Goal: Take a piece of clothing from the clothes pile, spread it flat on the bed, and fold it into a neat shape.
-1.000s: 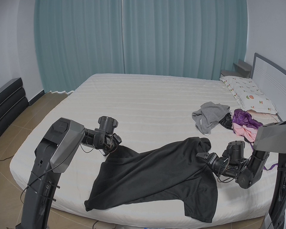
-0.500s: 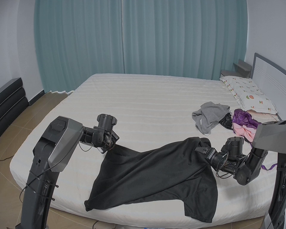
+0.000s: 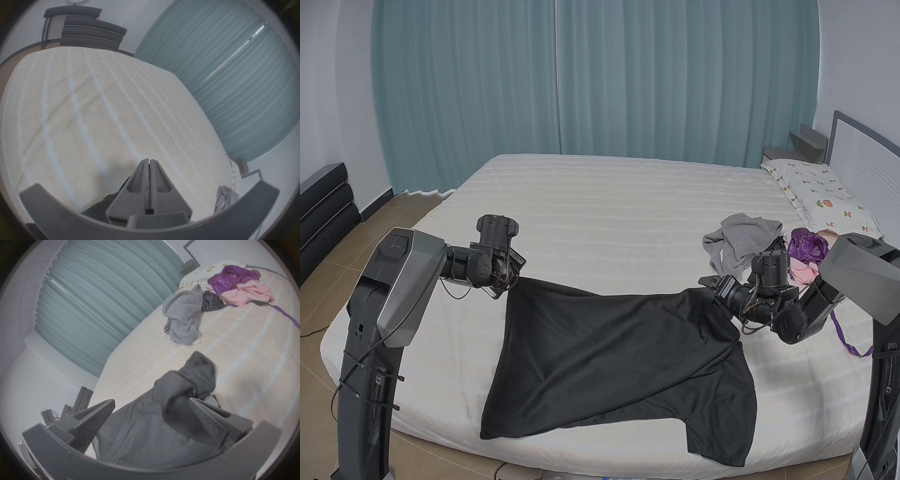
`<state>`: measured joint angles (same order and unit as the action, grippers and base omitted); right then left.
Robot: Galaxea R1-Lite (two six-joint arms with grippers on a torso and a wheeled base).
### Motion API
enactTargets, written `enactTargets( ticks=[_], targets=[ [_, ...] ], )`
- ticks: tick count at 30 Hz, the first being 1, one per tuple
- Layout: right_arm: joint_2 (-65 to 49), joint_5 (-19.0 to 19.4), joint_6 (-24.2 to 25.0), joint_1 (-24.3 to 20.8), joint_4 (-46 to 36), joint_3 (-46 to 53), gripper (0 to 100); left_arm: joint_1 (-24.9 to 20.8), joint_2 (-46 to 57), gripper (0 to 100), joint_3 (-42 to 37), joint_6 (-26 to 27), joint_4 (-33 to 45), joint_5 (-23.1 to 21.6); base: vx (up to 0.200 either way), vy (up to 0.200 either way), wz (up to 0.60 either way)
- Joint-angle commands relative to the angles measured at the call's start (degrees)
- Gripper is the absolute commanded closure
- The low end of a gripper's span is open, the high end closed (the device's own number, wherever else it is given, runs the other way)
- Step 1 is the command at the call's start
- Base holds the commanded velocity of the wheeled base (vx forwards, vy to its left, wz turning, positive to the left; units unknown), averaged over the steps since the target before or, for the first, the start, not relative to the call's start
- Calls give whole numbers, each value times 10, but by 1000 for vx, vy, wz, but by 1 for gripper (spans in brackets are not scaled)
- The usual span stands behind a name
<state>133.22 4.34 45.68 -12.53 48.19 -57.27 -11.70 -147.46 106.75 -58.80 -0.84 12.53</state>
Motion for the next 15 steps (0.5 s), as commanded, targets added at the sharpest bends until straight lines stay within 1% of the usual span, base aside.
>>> enactTargets(
  ticks=[1,3,10,15],
  targets=[
    [65,-32,-31,-1,-60,-110,0,25,27,100,10,-29,-17,2,0,0,0],
    [74,-33,-39,1,-77,-134,0,28,31,100,10,-32,-18,2,0,0,0],
    [114,-34,-39,3,-159,-216,0,30,31,100,4,-33,-16,0,0,0,0],
    [132,-37,-40,18,-187,-260,0,28,28,100,2,-33,-13,-1,0,0,0]
  ],
)
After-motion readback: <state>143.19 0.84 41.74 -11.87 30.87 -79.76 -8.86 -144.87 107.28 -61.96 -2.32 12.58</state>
